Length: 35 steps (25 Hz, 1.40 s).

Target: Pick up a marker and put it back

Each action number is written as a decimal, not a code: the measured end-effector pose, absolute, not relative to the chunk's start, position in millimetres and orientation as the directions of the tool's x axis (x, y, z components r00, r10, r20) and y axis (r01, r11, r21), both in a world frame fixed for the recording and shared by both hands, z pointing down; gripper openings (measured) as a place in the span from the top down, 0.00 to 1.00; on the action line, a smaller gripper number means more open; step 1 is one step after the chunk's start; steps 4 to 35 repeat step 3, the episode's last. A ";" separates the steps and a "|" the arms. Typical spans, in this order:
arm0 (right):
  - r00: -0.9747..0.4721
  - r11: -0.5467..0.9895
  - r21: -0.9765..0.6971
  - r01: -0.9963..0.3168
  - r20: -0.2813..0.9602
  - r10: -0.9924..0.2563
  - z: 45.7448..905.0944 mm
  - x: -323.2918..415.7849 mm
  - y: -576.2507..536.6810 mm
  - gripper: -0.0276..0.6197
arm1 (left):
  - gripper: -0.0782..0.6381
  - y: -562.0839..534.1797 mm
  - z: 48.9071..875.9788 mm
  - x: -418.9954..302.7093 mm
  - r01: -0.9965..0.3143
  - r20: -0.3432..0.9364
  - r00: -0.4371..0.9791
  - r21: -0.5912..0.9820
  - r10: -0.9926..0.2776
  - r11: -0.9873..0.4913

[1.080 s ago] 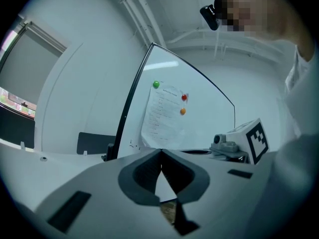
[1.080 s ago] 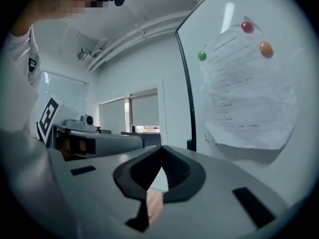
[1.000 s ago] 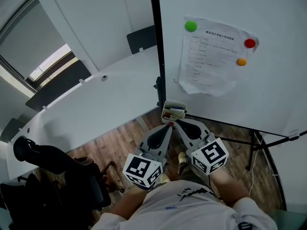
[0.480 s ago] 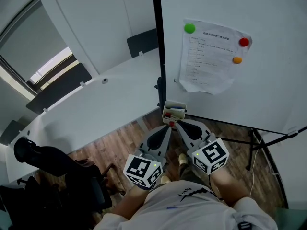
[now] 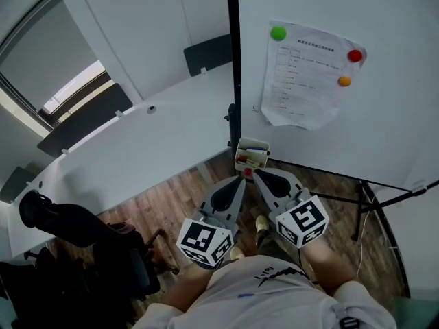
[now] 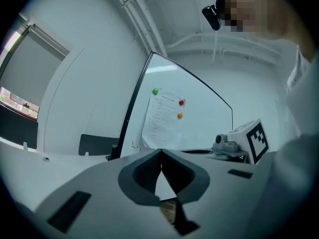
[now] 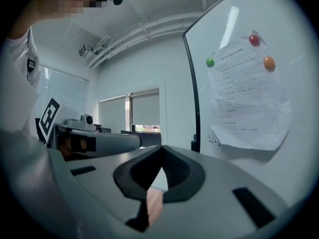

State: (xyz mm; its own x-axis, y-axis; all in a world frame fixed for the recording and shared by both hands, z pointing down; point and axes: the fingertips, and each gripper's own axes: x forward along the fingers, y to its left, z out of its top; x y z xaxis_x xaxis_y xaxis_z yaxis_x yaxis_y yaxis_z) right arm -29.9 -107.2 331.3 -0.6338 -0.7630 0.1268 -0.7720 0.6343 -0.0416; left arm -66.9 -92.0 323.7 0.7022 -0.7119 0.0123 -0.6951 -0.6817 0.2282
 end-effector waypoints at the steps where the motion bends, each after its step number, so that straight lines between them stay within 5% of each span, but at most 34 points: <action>1: -0.633 0.634 -0.040 -0.773 0.127 -0.764 331.5 -29.7 -107.5 0.94 | 0.88 -92.2 323.7 -67.3 -0.696 0.011 0.702 0.228 -0.712 -0.681; 35: -0.631 0.632 -0.034 -0.774 0.125 -0.766 330.4 -29.2 -108.4 0.94 | 0.88 -93.0 323.6 -68.1 -0.696 0.010 0.701 0.226 -0.713 -0.681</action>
